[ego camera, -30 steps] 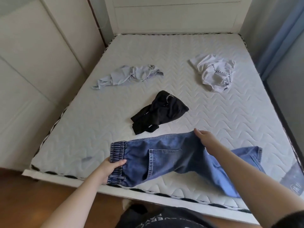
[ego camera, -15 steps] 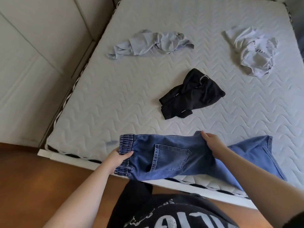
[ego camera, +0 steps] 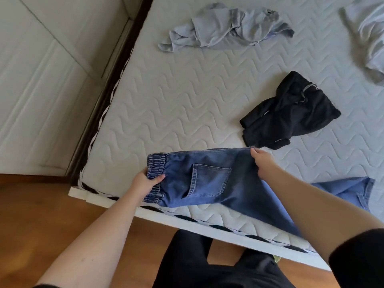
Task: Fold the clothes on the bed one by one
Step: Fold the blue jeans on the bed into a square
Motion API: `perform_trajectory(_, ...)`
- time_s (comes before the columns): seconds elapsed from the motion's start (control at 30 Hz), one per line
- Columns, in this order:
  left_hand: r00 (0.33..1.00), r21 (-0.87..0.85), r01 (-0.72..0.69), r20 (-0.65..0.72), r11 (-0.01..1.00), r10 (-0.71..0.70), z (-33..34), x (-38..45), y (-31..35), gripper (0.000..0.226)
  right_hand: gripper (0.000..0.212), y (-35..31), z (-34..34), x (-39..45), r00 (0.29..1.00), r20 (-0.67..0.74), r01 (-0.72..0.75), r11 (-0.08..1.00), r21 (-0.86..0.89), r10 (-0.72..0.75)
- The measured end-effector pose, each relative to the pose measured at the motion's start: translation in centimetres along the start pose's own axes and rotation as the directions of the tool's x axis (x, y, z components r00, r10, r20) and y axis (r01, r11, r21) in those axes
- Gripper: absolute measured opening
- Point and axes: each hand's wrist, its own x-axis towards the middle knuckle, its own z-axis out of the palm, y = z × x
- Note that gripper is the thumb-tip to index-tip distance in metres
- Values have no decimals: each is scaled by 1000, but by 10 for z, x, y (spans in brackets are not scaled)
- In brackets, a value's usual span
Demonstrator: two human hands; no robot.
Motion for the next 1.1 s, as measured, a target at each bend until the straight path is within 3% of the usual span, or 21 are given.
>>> perform_trajectory(0.1, 987, 146, -45, -146, 988, 66, -6, 20, 11, 54, 50, -10, -3, 5, 995, 51, 85, 995, 57, -88)
perform_trajectory(0.2, 967, 244, -54, -230, 968, 112, -5, 23, 20, 66, 53, -12, -17, 2, 985, 115, 130, 991, -42, -125)
perform_trajectory(0.43, 966, 374, -254, 54, 892, 253, 66, -5, 55, 46, 42, 25, -63, -31, 990, 112, 94, 994, -61, -87)
perform_trajectory(0.73, 869, 439, -479, 358, 760, 341, 207, -45, 102, 27, 30, 100, -166, -38, 996, -11, 84, 947, -310, -91)
perform_trajectory(1.1, 784, 552, -587, 570, 592, 247, 384, -87, 125, 28, 31, 216, -310, -5, 984, -148, -125, 978, -169, 100)
